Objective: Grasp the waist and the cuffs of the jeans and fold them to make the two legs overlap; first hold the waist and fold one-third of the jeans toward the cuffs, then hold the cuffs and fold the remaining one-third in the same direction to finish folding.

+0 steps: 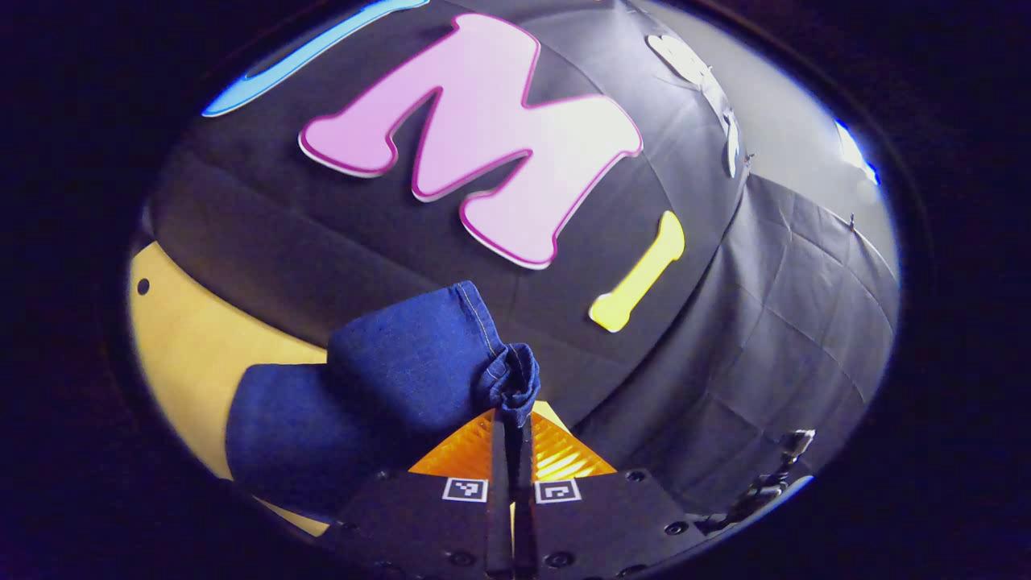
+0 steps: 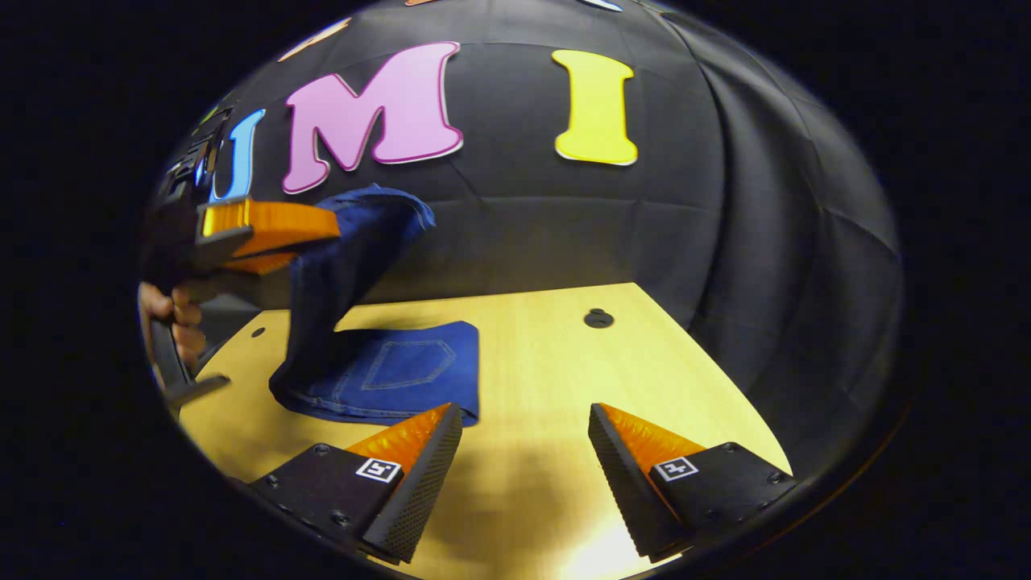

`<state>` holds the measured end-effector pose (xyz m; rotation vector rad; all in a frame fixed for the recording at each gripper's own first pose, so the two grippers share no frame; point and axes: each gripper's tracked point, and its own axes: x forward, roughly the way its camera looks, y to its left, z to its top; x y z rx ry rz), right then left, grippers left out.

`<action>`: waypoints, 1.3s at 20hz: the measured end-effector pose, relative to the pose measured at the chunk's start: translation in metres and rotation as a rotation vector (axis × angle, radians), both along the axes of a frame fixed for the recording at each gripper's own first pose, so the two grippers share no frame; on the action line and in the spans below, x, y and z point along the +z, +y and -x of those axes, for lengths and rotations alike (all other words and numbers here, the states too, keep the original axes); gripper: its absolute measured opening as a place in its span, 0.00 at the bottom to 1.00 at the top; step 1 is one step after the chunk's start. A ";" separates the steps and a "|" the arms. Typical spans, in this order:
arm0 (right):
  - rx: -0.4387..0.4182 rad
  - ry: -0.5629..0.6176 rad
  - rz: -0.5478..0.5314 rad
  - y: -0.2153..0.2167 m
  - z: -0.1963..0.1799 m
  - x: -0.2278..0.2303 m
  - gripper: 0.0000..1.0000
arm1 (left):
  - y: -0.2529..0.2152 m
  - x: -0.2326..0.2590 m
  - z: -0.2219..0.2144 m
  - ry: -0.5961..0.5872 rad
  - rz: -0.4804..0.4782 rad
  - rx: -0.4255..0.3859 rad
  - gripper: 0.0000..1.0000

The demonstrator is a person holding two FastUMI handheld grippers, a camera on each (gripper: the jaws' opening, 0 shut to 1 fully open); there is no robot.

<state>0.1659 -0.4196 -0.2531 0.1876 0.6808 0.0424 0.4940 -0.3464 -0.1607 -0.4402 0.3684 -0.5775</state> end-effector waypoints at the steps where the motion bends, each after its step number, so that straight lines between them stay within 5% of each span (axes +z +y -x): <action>1: -0.020 0.005 -0.002 -0.008 0.004 -0.001 0.98 | -0.013 -0.024 -0.015 0.046 -0.034 -0.006 0.12; 2: -0.034 0.005 -0.004 -0.015 0.009 -0.001 0.98 | -0.021 -0.039 -0.017 0.097 -0.043 -0.013 0.14; 4: -0.047 0.005 -0.002 -0.021 0.016 0.001 0.97 | -0.033 -0.051 -0.024 0.165 0.024 -0.016 0.40; 6: -0.038 0.006 -0.001 -0.017 0.024 0.004 0.97 | -0.031 -0.054 -0.023 0.166 0.049 0.000 0.69; 7: -0.032 0.001 -0.011 -0.012 0.027 0.010 0.97 | -0.020 -0.046 -0.021 0.141 0.028 0.027 0.93; 12: 0.013 -0.058 -0.062 0.027 0.041 0.061 0.97 | 0.075 0.028 0.026 -0.069 -0.145 0.144 0.96; 17: 0.061 -0.196 -0.083 0.066 0.051 0.162 0.97 | 0.198 0.127 0.107 -0.273 -0.315 0.365 0.96; 23: 0.106 -0.468 -0.067 0.101 0.081 0.319 0.97 | 0.286 0.203 0.224 -0.367 -0.336 0.513 0.96; 26: 0.126 -0.586 -0.017 0.111 0.109 0.363 0.96 | 0.311 0.217 0.273 -0.410 -0.334 0.569 0.96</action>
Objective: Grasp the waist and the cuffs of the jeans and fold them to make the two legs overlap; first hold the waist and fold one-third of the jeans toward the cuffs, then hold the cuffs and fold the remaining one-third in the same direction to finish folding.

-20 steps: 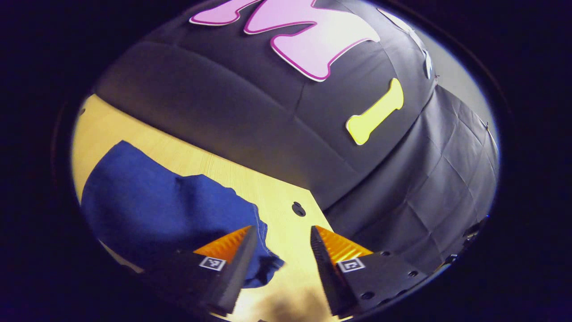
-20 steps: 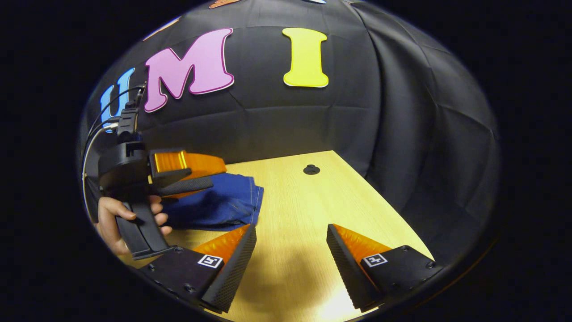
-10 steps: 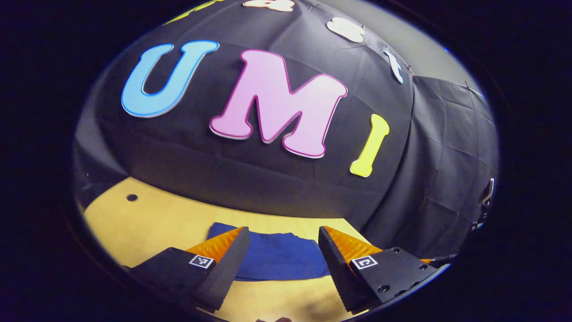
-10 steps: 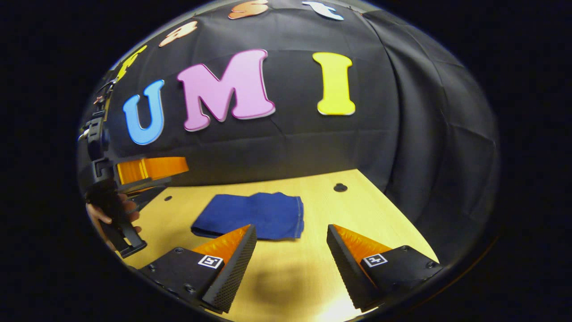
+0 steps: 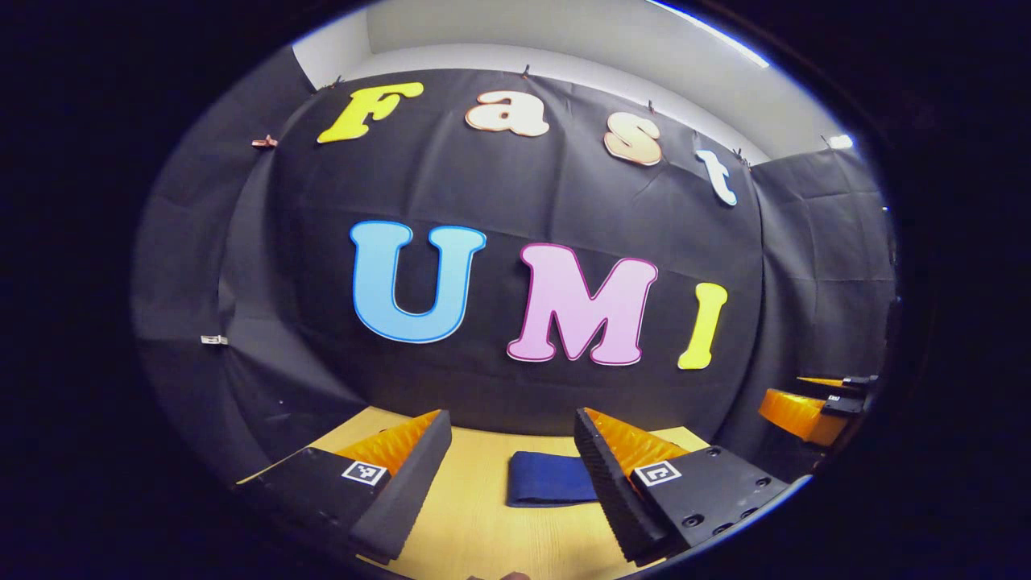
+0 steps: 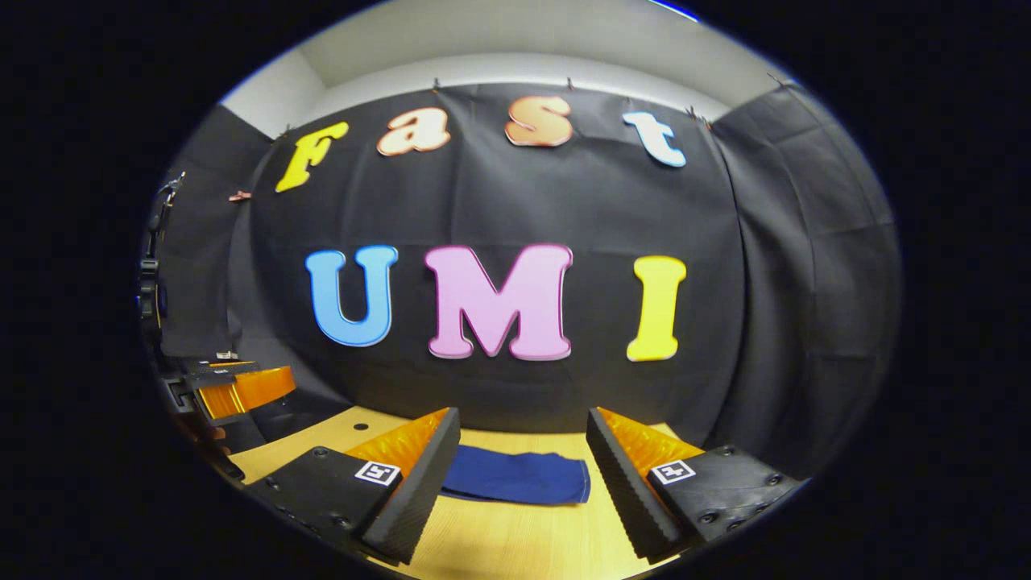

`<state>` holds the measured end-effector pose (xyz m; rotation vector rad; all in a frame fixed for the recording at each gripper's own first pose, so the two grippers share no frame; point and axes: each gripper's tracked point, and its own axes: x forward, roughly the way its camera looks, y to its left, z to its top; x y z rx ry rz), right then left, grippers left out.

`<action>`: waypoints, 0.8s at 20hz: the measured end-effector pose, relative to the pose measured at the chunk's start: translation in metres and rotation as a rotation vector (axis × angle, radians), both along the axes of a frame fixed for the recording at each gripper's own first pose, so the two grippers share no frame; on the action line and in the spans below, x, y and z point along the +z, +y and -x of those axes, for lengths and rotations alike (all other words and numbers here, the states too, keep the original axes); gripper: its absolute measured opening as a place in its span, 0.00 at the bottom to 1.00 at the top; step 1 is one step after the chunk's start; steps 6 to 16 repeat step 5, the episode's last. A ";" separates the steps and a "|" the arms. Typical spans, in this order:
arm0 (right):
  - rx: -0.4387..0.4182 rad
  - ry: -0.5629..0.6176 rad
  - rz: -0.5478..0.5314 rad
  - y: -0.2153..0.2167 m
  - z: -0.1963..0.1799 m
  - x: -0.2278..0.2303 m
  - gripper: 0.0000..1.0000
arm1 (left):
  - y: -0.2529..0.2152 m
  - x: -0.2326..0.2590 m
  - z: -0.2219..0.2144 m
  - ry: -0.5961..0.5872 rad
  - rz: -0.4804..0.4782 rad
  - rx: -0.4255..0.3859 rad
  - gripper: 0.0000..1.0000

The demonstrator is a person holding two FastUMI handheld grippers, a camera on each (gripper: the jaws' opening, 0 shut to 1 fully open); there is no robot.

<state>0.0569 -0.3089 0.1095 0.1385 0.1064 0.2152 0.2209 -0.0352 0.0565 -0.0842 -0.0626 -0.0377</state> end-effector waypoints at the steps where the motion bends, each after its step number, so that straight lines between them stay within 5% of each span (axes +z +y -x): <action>1: 0.002 -0.024 0.011 0.003 0.011 0.006 0.96 | 0.007 -0.001 0.013 -0.004 -0.008 0.017 0.96; 5: 0.001 0.012 0.000 0.013 0.059 -0.008 0.92 | 0.020 -0.024 0.057 0.027 -0.039 0.036 0.95; 16: 0.001 0.012 0.000 0.013 0.059 -0.008 0.92 | 0.020 -0.024 0.057 0.027 -0.039 0.036 0.95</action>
